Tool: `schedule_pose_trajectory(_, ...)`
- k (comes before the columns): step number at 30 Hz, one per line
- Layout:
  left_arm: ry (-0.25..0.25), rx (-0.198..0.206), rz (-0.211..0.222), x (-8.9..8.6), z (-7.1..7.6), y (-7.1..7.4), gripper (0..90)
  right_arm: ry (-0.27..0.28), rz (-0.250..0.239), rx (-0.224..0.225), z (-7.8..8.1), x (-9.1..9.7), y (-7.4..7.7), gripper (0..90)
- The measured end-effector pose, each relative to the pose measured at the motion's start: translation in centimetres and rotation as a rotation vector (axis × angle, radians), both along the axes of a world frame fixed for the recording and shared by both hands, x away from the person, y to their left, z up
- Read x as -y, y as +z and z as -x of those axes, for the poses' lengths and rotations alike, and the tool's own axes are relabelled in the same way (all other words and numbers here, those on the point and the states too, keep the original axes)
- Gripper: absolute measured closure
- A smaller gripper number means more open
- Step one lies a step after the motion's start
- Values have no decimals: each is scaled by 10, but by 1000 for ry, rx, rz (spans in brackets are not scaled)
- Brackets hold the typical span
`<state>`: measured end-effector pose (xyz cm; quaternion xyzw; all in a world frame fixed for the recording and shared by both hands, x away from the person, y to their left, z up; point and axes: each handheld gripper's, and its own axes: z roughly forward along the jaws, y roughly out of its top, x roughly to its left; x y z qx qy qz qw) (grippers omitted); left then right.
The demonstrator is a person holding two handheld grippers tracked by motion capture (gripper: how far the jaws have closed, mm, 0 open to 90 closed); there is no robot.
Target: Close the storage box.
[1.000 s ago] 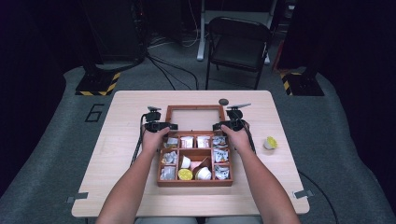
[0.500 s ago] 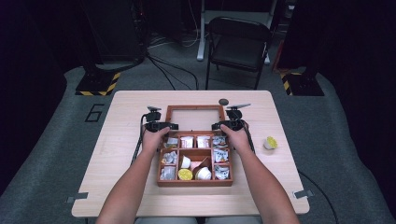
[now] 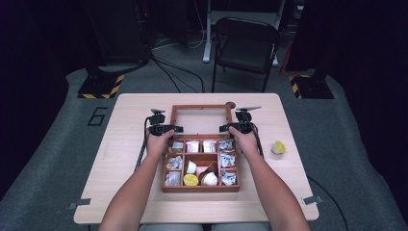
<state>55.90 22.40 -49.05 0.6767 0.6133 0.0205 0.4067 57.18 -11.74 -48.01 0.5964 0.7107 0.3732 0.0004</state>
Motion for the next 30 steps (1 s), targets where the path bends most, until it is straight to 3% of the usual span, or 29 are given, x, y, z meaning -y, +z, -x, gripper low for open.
schedule_pose_trajectory(6, 13, 31, 17, -1, 3, 8, 331, -20, -3, 45, 3, -1, 8, 310)
schedule_pose_trajectory(10, -12, 56, 9, -3, 5, 14, 331, -13, 2, 61, 6, -1, 14, 312)
schedule_pose_trajectory(16, -12, 85, 34, -4, 10, 24, 331, 9, 68, 94, 10, -6, 28, 311)
schedule_pose_trajectory(21, -33, 109, 12, -5, 14, 28, 332, 9, 70, 98, 15, -6, 33, 312)
schedule_pose_trajectory(30, -58, 144, -18, -4, 21, 38, 332, 23, 67, 149, 25, -5, 40, 325)
